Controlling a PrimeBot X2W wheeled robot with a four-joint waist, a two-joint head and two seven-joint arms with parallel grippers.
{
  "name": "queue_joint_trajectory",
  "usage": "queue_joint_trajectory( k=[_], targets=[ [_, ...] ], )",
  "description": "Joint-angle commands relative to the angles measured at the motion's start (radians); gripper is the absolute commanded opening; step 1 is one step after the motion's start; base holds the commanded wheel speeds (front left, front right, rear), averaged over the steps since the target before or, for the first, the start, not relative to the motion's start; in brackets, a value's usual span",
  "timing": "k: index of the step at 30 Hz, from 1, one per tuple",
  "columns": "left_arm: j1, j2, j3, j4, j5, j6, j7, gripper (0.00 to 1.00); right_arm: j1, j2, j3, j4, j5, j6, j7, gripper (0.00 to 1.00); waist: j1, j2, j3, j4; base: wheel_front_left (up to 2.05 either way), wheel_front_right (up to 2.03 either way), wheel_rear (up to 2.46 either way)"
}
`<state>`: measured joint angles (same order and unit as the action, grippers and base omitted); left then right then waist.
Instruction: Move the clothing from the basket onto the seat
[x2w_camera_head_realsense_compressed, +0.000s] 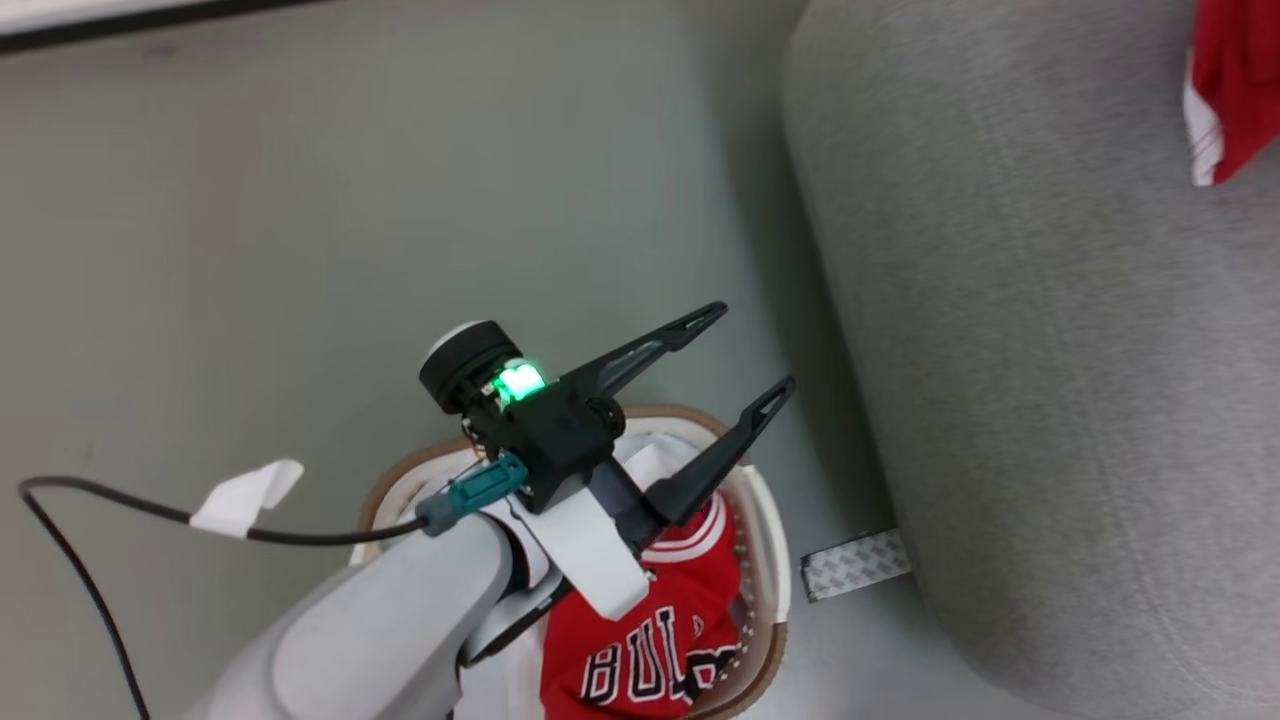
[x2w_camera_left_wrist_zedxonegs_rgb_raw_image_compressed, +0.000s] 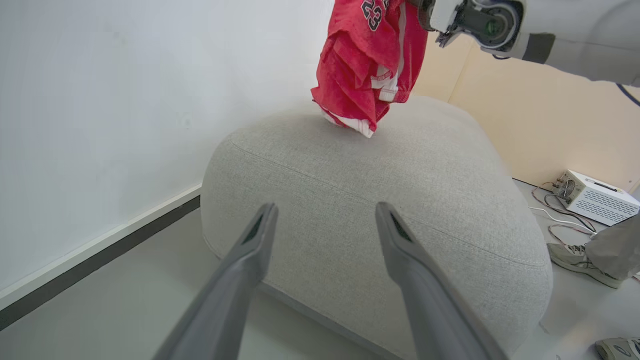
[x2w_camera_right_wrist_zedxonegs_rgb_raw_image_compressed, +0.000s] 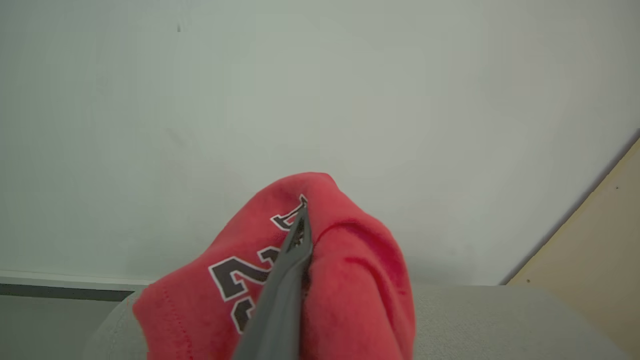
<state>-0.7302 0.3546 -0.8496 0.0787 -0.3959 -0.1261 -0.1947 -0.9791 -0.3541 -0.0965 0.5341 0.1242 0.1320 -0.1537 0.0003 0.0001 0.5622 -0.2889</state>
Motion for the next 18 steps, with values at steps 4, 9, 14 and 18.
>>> queue_joint_trajectory(
  k=[4,9,14,18],
  targets=[
    [-0.025,0.007,0.0,-0.001,-0.005,-0.004,-0.005,1.0,-0.053,-0.04,-0.004,0.076,-0.059,-0.003,0.036,0.0,-0.0003,-0.0001,0.063,0.059,0.0,0.0,0.0],
    [-0.034,0.004,-0.005,0.012,-0.017,-0.004,-0.017,1.0,-0.083,-0.087,0.059,0.218,-0.133,-0.003,0.167,0.08,-0.0003,-0.0001,0.082,0.09,0.0,0.0,0.0],
    [-0.024,0.001,0.004,0.028,-0.03,0.001,-0.032,1.0,-0.093,-0.095,0.074,0.331,-0.126,-0.003,0.28,0.05,-0.0003,-0.0001,0.076,0.105,0.0,0.0,0.0],
    [-0.008,-0.003,0.004,0.042,-0.034,0.002,-0.04,1.0,-0.091,-0.099,0.079,0.386,-0.096,-0.003,0.326,0.31,-0.0003,-0.0001,0.053,0.107,0.0,0.0,0.0]
  ],
)
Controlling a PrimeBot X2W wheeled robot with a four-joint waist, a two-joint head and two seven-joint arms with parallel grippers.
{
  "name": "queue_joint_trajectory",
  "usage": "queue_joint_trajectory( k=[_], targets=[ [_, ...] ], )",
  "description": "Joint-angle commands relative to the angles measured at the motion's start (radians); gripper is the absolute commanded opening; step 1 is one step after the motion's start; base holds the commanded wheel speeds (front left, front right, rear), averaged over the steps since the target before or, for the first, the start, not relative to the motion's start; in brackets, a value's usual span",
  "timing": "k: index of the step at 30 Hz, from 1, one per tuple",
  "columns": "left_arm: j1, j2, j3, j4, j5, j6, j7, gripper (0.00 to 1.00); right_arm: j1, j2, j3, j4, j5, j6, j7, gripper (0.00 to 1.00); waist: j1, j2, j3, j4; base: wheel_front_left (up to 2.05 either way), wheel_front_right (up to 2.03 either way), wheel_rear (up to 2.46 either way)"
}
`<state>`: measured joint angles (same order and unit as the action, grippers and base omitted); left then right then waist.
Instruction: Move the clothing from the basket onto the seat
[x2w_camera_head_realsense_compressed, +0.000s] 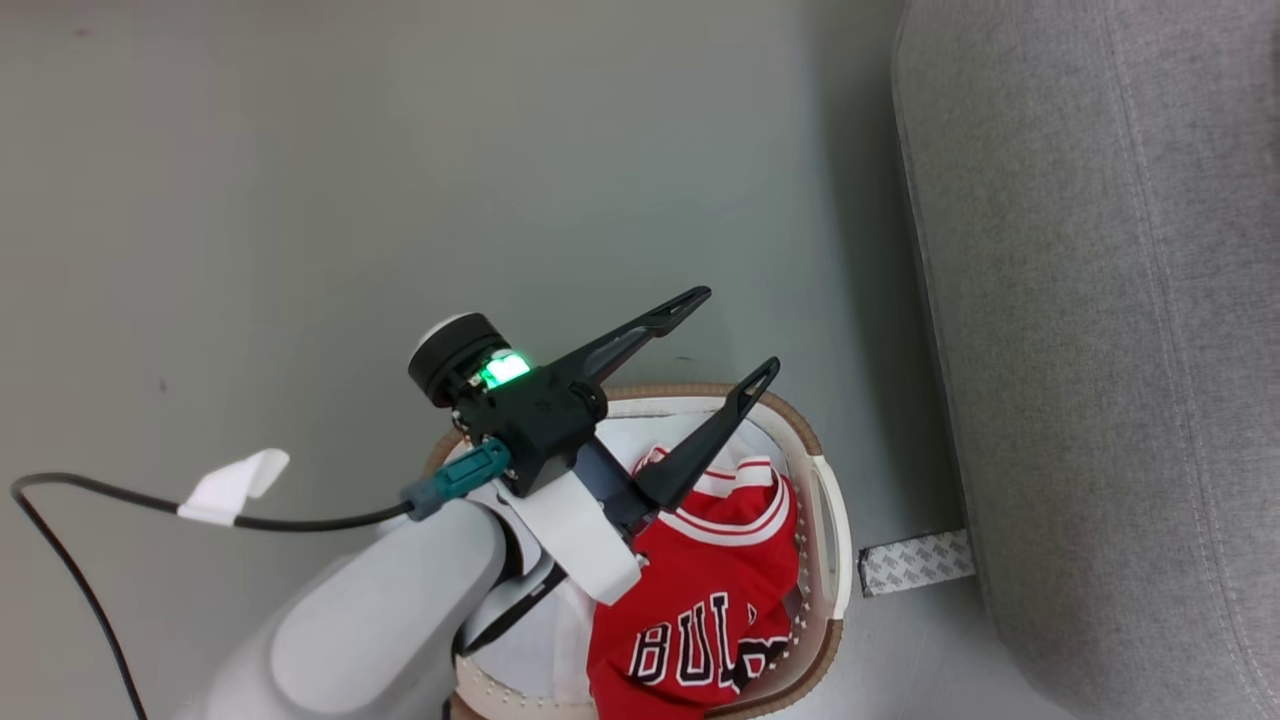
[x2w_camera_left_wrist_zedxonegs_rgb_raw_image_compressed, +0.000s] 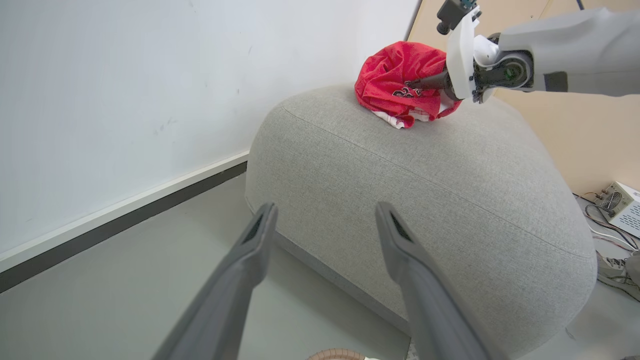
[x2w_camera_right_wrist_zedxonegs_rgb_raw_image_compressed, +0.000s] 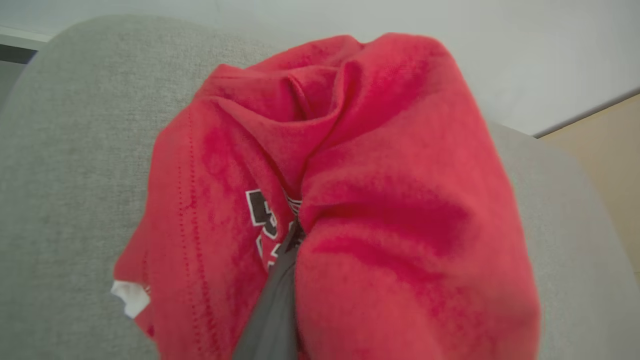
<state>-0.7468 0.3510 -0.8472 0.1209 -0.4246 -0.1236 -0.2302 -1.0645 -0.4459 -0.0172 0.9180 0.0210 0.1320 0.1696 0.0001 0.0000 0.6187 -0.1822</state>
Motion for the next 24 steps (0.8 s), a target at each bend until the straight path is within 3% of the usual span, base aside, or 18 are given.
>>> queue_joint_trajectory(
  k=[1,2,3,4,13,18,24],
  targets=[
    [0.011,-0.001,0.002,0.002,-0.006,0.002,-0.007,1.0,-0.005,-0.01,0.005,0.012,0.012,-0.003,0.004,0.43,-0.0001,0.0,-0.01,0.0,0.0,0.0,0.0],
    [0.012,-0.002,0.001,0.003,-0.006,0.004,-0.009,1.0,-0.005,-0.011,0.013,0.017,0.017,-0.003,0.001,0.49,-0.0001,0.0,-0.017,-0.002,0.0,0.0,0.0],
    [0.014,-0.003,0.002,0.005,-0.008,0.007,-0.01,1.0,-0.004,-0.008,0.022,0.02,0.019,-0.003,-0.002,0.96,-0.0001,0.0,-0.024,-0.005,0.0,0.0,0.0],
    [0.015,-0.002,0.003,0.007,-0.008,0.009,-0.012,1.0,-0.002,-0.004,0.028,0.024,0.025,-0.003,-0.004,1.0,-0.0001,0.0,-0.033,-0.009,0.0,0.0,0.0],
    [0.057,-0.014,0.013,0.043,-0.034,0.026,-0.02,1.0,0.061,0.023,0.13,0.069,0.143,-0.003,0.036,1.0,-0.0001,0.0,-0.17,-0.041,0.0,0.0,0.0],
    [0.097,-0.016,0.037,0.058,-0.063,0.048,-0.026,1.0,0.126,-0.003,0.254,0.007,0.225,-0.003,0.052,1.0,-0.0001,0.0,-0.265,-0.055,0.0,0.0,0.0],
    [0.15,-0.03,0.079,0.074,-0.085,0.078,-0.034,1.0,0.2,-0.065,0.352,-0.15,0.339,-0.003,0.029,1.0,-0.0001,0.0,-0.388,-0.05,0.0,0.0,0.0]
  ],
)
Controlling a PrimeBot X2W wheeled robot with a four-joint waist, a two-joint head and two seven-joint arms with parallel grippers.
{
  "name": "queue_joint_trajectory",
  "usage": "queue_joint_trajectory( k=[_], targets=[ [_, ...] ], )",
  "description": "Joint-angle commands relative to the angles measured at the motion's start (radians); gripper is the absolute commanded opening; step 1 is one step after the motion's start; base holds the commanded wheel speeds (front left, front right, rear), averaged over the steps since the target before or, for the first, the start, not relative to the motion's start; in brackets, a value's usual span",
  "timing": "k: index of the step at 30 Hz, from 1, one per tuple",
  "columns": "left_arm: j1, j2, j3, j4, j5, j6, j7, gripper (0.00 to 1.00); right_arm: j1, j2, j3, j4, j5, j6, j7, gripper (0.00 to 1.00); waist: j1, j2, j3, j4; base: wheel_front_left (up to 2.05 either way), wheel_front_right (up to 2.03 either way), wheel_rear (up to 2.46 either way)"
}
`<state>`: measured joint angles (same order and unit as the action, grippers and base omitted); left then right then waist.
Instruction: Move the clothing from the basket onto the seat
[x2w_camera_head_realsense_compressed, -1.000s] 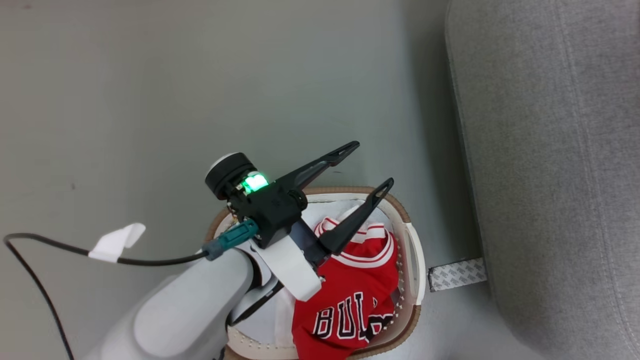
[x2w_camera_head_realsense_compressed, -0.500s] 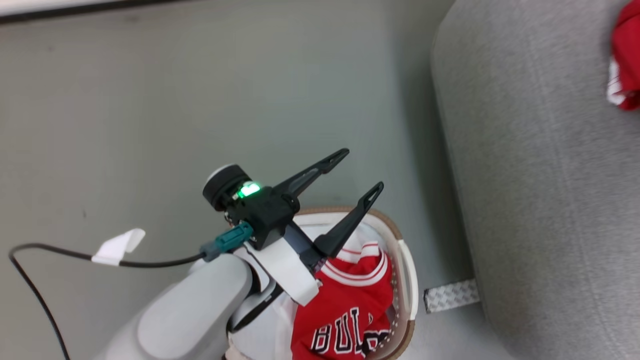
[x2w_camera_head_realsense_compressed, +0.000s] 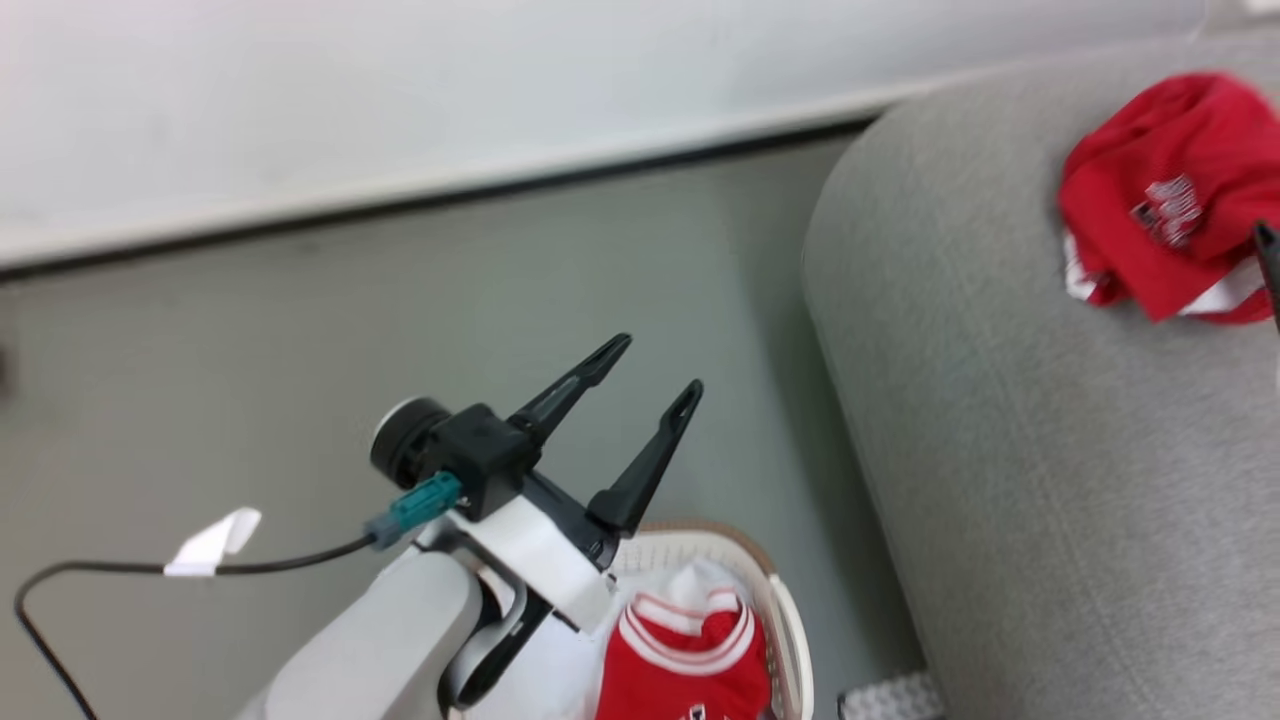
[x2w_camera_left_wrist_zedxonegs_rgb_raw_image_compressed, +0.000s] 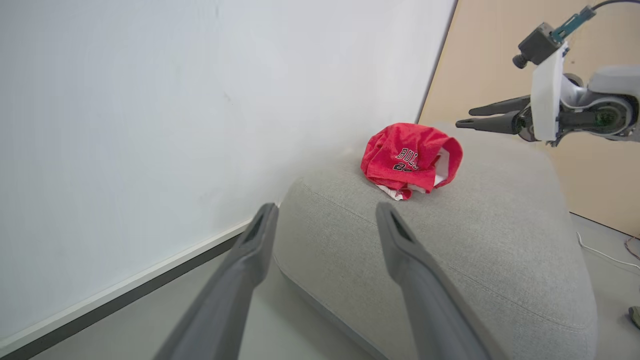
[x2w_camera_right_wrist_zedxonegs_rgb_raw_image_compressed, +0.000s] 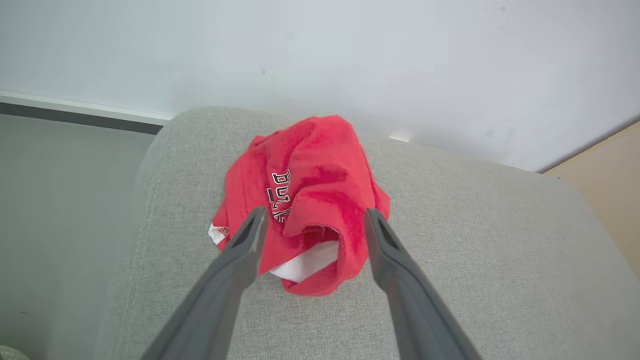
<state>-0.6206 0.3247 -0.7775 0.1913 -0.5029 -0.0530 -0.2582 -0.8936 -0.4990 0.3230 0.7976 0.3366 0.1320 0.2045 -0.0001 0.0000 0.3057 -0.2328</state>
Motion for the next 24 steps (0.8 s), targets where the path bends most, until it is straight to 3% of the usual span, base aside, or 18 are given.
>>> queue_joint_trajectory(
  k=[1,8,11,18,24],
  targets=[
    [0.033,-0.005,0.018,0.008,-0.014,0.011,-0.007,1.0,0.045,-0.021,0.022,-0.059,0.038,-0.003,-0.011,1.0,0.0001,0.0,-0.097,0.004,0.0,0.0,0.0],
    [0.1,-0.011,0.104,0.018,-0.035,0.052,-0.006,1.0,0.177,-0.058,0.01,-0.256,0.107,-0.003,-0.082,1.0,0.0001,0.0,-0.213,0.051,0.0,0.0,0.0],
    [0.131,-0.01,0.149,0.017,-0.04,0.065,-0.006,1.0,0.263,-0.037,-0.032,-0.335,0.13,-0.002,-0.123,1.0,0.0001,0.0,-0.245,0.079,0.0,0.0,0.0],
    [0.212,0.002,0.243,0.011,-0.043,0.091,-0.006,1.0,0.454,0.039,-0.112,-0.485,0.092,-0.003,-0.222,1.0,0.0001,0.0,-0.283,0.112,0.0,0.0,0.0],
    [0.314,-0.007,0.357,0.01,-0.038,0.113,-0.006,1.0,0.631,0.171,-0.2,-0.594,0.03,-0.003,-0.323,1.0,0.0001,0.0,-0.307,0.137,0.0,0.0,0.0]
  ],
)
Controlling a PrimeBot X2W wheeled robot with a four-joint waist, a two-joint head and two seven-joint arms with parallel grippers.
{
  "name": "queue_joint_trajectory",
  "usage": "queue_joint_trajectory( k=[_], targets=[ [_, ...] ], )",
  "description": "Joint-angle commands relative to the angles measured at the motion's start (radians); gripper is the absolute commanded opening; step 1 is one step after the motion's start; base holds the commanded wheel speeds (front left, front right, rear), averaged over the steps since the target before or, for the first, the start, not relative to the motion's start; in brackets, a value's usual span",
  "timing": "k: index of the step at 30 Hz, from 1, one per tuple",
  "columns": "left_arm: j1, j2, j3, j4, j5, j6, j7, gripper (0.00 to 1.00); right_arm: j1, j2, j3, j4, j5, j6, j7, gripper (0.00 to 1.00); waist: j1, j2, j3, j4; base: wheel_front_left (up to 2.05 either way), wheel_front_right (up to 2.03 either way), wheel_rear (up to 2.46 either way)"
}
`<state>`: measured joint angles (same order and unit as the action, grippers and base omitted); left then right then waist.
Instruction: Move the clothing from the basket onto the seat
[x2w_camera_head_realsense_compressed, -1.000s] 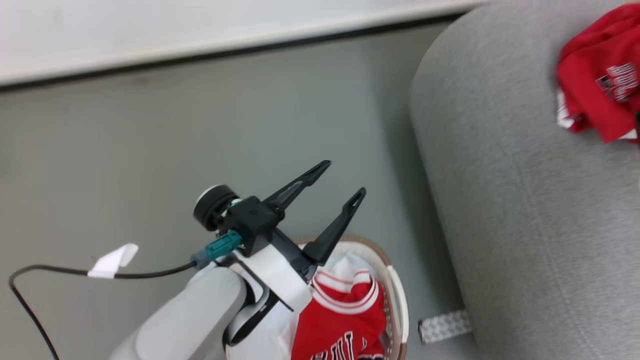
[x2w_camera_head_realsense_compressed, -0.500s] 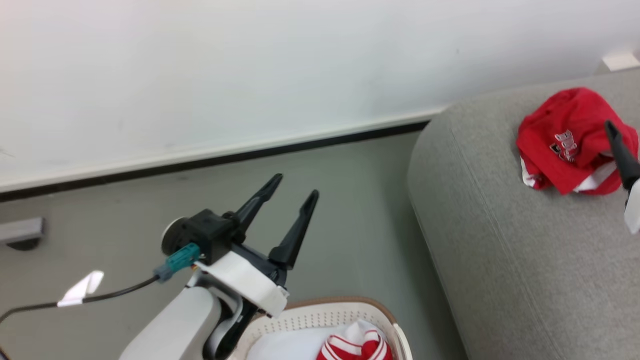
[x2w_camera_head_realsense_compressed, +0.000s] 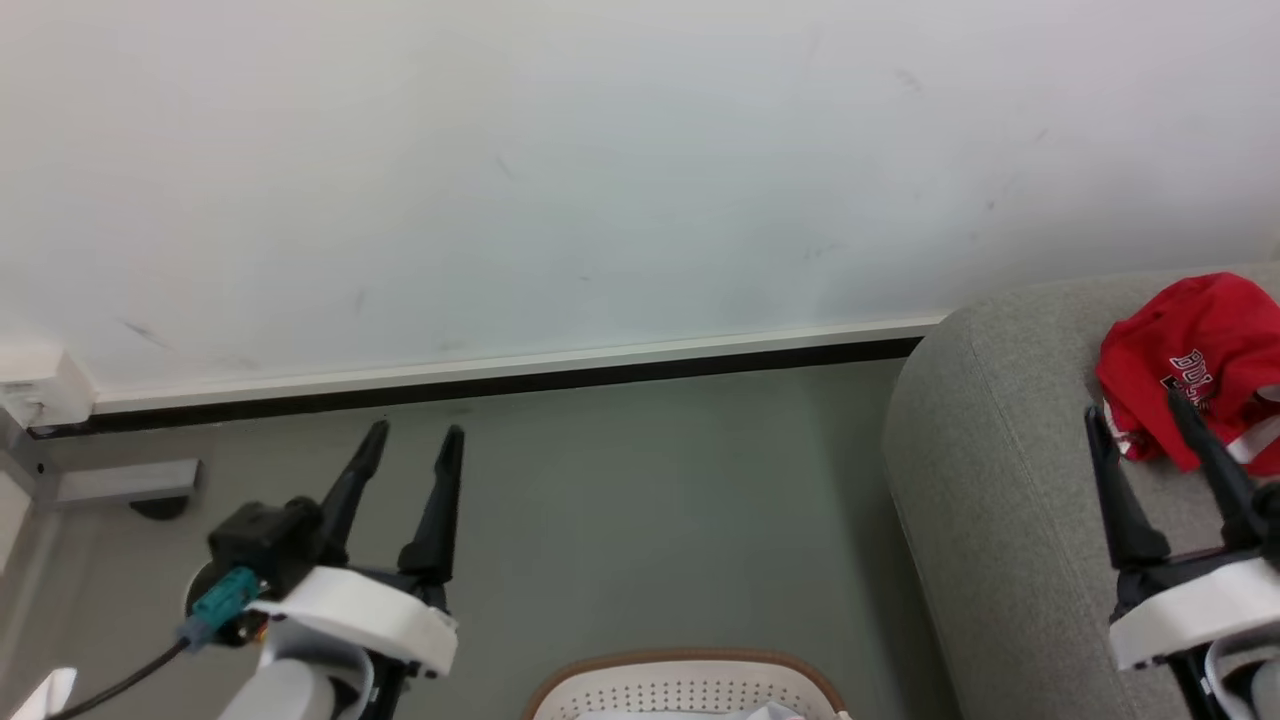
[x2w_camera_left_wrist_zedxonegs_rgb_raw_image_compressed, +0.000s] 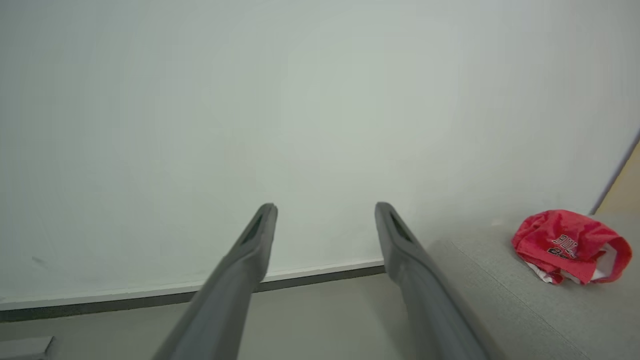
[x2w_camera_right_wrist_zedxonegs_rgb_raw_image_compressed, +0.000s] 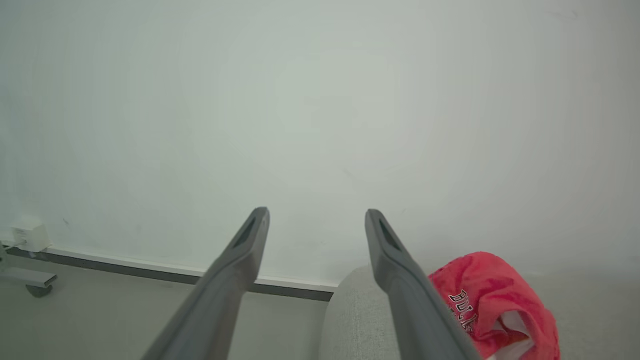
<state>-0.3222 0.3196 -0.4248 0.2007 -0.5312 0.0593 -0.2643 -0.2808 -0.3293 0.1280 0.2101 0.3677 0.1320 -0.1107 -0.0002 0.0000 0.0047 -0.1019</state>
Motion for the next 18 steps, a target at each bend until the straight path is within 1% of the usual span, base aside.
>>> queue_joint_trajectory(
  k=[1,6,7,9,14,18],
  targets=[
    [0.035,-0.006,0.024,0.002,-0.005,0.003,0.0,1.0,0.044,0.023,-0.014,-0.018,-0.013,-0.003,-0.024,1.0,0.0002,0.0,-0.012,0.009,0.0,0.0,0.0],
    [0.131,-0.035,0.122,0.0,0.032,0.01,0.0,1.0,0.149,0.109,-0.04,-0.043,-0.047,-0.002,-0.096,1.0,0.0002,0.0,-0.037,0.02,0.0,0.0,0.0],
    [0.149,-0.043,0.142,-0.005,0.043,0.01,0.0,1.0,0.165,0.129,-0.042,-0.039,-0.032,-0.003,-0.103,1.0,0.0002,0.0,-0.039,0.021,0.0,0.0,0.0],
    [0.182,-0.062,0.178,-0.015,0.072,-0.001,0.0,1.0,0.186,0.148,-0.039,-0.031,-0.023,-0.002,-0.115,1.0,0.0002,0.0,-0.041,0.023,0.0,0.0,0.0],
    [0.244,-0.116,0.268,-0.026,0.14,-0.051,0.0,1.0,0.219,0.182,-0.008,0.006,-0.035,-0.002,-0.139,1.0,0.0002,0.0,-0.041,0.028,0.0,0.0,0.0],
    [0.272,-0.157,0.327,-0.003,0.198,-0.094,0.0,1.0,0.233,0.199,0.012,0.042,-0.045,-0.003,-0.149,1.0,0.0002,0.0,-0.038,0.032,0.0,0.0,0.0]
  ],
)
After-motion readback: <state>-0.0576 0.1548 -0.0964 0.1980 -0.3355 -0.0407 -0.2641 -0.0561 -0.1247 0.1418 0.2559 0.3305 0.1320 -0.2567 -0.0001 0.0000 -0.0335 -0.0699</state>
